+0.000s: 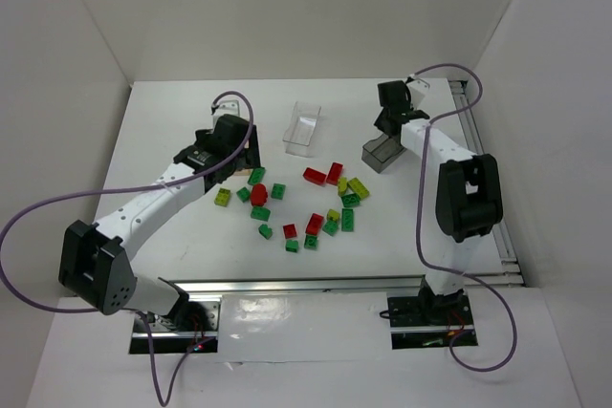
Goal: Sort the legos into containers by color
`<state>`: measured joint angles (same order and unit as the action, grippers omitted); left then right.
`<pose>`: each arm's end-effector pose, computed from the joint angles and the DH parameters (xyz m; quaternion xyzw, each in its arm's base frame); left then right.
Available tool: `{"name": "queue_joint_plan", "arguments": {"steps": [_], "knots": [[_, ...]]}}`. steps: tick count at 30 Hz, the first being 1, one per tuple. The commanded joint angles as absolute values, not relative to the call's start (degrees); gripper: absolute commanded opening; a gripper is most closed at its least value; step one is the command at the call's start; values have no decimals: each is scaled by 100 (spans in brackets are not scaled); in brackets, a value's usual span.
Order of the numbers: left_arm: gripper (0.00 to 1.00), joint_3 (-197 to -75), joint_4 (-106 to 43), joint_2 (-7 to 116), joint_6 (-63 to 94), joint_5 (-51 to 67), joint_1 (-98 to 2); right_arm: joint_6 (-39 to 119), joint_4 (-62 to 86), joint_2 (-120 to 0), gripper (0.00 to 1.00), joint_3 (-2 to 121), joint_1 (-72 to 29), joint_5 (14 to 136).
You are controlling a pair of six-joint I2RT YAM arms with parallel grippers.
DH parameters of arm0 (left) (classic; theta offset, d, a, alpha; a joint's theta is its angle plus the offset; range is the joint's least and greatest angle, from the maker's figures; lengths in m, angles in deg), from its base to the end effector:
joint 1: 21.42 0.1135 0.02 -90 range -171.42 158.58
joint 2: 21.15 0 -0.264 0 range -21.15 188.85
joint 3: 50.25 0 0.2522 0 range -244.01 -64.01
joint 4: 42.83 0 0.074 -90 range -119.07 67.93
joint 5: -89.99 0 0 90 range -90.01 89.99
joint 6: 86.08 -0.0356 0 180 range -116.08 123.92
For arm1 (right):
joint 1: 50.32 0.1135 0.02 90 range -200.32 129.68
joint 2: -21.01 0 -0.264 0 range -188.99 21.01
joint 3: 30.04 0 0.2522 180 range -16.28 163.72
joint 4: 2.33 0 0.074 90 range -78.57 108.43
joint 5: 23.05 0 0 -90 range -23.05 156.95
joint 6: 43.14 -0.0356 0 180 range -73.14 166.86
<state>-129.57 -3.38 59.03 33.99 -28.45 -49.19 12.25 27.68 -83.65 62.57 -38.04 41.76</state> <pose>0.2799 -0.1282 0.3017 -0.1208 0.8774 -0.0018 0.4643 0.4061 0.0729 0.2451 0.2596 0.8577 -0.0251 0.4430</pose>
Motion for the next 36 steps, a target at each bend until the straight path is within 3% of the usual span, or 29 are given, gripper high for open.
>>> {"name": "queue_joint_plan", "arguments": {"steps": [1, 2, 4, 7, 9, 13, 15, 17, 26, 31, 36], "knots": [[99, -13037, -314, 5910, 3556, -2928, -4893, 1329, 2883, -8524, 46, 6721, -3907, 3962], [99, -13037, -262, 5962, 3626, -2928, -4893, 1329, 2883, -8525, 55, 6721, -3907, 3962], [99, -13037, -262, 5962, 3758, -2823, -4893, 1329, 2936, -8525, 61, 6774, -3907, 3962], [99, -12932, -262, 5901, 3899, -2822, -4893, 1329, 2928, -8105, 61, 6459, -3907, 4032], [99, -12879, -262, 5848, 3969, -2822, -4893, 1329, 2744, -7788, 53, 6143, -3907, 4189], [99, -12826, -314, 5734, 3969, -2936, -4893, 1759, 2479, -7014, 49, 5132, -3434, 5032], [99, -12826, -314, 5734, 3969, -2998, -4831, 1935, 2609, -7013, 51, 4956, -3222, 5576], [99, -12826, -314, 5734, 3969, -2998, -4831, 2171, 2680, -7065, 64, 4789, -2889, 5903], [99, -12773, -314, 5734, 4022, -2884, -4831, 2559, 2936, -7548, 62, 4762, -2132, 6361], [99, -12773, -314, 5734, 4022, -2822, -4831, 2498, 3216, -7847, 56, 4876, -2000, 5994], [99, -12721, -314, 5734, 4022, -2822, -4831, 2436, 3217, -7786, 56, 4805, -1868, 5641]]}}
